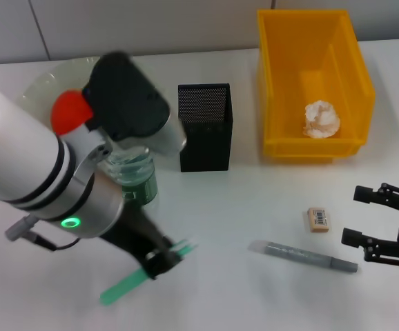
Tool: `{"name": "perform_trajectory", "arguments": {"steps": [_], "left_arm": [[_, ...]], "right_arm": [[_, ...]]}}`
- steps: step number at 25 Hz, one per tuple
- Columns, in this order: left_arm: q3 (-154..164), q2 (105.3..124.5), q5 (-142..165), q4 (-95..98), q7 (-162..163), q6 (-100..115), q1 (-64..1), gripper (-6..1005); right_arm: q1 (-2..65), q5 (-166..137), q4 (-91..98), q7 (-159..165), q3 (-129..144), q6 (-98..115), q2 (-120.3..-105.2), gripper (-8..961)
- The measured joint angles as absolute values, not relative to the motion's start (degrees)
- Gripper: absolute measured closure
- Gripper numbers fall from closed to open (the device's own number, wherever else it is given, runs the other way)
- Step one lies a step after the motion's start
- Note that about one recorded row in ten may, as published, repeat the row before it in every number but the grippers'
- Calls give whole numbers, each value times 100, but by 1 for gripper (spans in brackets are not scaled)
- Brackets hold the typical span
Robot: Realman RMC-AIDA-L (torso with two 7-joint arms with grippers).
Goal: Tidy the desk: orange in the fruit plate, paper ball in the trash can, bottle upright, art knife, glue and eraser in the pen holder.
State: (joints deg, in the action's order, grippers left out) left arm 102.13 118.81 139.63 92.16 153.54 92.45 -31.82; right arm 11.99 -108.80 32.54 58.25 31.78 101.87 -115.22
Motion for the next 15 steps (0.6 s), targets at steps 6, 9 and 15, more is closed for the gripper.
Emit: {"name": "perform_trajectory", "arguments": {"steps": [6, 9, 15], "left_arm": [[9820, 11888, 12751, 9862, 14518, 8716, -3191, 813], [9704, 11884, 12439, 9975, 14252, 8297, -3185, 813], [9741, 11889, 12094, 10141, 13780, 7155, -3169, 813]], "right_arm": [[1188, -10902, 3136, 5827, 2991, 10148, -11505, 127], [1166, -10902, 3066, 5827, 2965, 10131, -11485, 127], [1116, -10900, 2995, 5826, 2833, 10121, -11482, 127]]}}
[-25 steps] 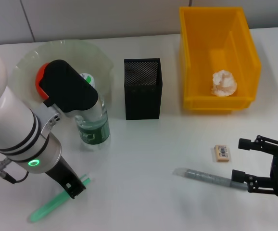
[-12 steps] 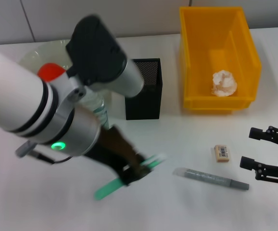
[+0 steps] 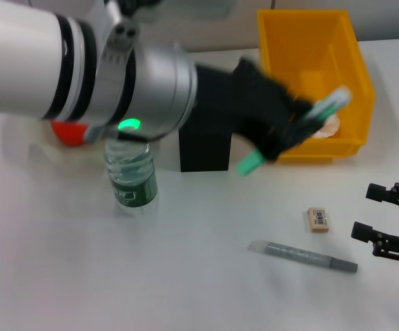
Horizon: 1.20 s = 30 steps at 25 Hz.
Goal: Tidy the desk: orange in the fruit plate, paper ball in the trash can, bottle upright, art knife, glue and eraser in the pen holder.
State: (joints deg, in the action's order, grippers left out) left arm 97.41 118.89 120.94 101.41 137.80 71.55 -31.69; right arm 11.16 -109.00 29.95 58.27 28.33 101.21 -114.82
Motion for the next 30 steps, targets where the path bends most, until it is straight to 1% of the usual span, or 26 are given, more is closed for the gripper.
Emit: {"name": "perform_trajectory", "arguments": {"steps": [8, 16, 21, 30], "left_arm": [[10177, 11887, 11653, 9933, 12988, 4996, -2868, 814], [11151, 11905, 11591, 9029, 12412, 2632, -2741, 814], [11314, 11907, 11605, 8612, 12286, 2069, -2764, 813], [11292, 11889, 11634, 8325, 12282, 1958, -2719, 814]], "right_arm": [[1115, -10900, 2961, 5811, 2753, 10115, -11479, 127], [1109, -10910, 2962, 5780, 2681, 10115, -11472, 127], [1087, -10914, 2962, 5780, 2681, 10107, -11469, 127], [1056, -10930, 2962, 5778, 2694, 10106, -11460, 127]]}}
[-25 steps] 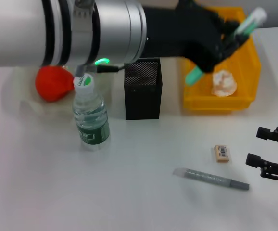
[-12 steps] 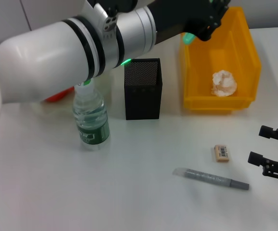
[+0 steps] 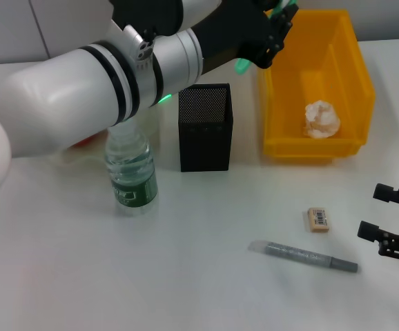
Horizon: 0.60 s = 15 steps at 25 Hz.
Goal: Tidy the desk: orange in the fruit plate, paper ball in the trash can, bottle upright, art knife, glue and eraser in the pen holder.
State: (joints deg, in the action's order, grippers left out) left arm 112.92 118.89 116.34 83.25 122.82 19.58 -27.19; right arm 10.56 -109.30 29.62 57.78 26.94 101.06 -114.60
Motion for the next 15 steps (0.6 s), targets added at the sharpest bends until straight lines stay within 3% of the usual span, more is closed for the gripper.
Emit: {"name": "perform_trajectory", "arguments": {"steps": [15], "left_arm": [[11153, 11877, 11646, 8128, 12278, 1989, -2694, 811]], "right_arm": [[1043, -10983, 2962, 5788, 2693, 10106, -11463, 127]]}}
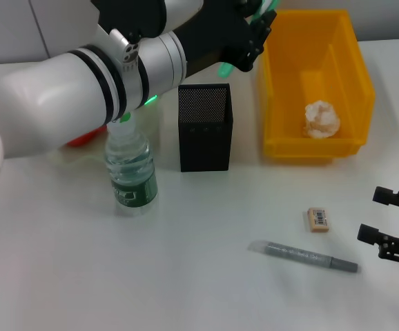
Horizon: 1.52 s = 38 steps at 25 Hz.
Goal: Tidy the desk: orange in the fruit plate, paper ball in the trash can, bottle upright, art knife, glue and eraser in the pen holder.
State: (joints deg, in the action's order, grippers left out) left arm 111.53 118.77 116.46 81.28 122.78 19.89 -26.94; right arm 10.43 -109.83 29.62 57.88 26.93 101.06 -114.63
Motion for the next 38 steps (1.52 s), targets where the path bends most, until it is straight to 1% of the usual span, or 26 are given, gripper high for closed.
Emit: {"name": "perform_trajectory", "arguments": {"steps": [15, 38], "left_arm": [[11168, 11909, 11645, 7600, 12260, 1958, -2974, 808], [11014, 11909, 11630, 7402, 12333, 1902, -3002, 803]], "right_arm": [[1079, -10996, 2962, 5794, 2689, 10034, -11503, 126], [1147, -10995, 2962, 5886, 2737, 9967, -11495, 126]]}}
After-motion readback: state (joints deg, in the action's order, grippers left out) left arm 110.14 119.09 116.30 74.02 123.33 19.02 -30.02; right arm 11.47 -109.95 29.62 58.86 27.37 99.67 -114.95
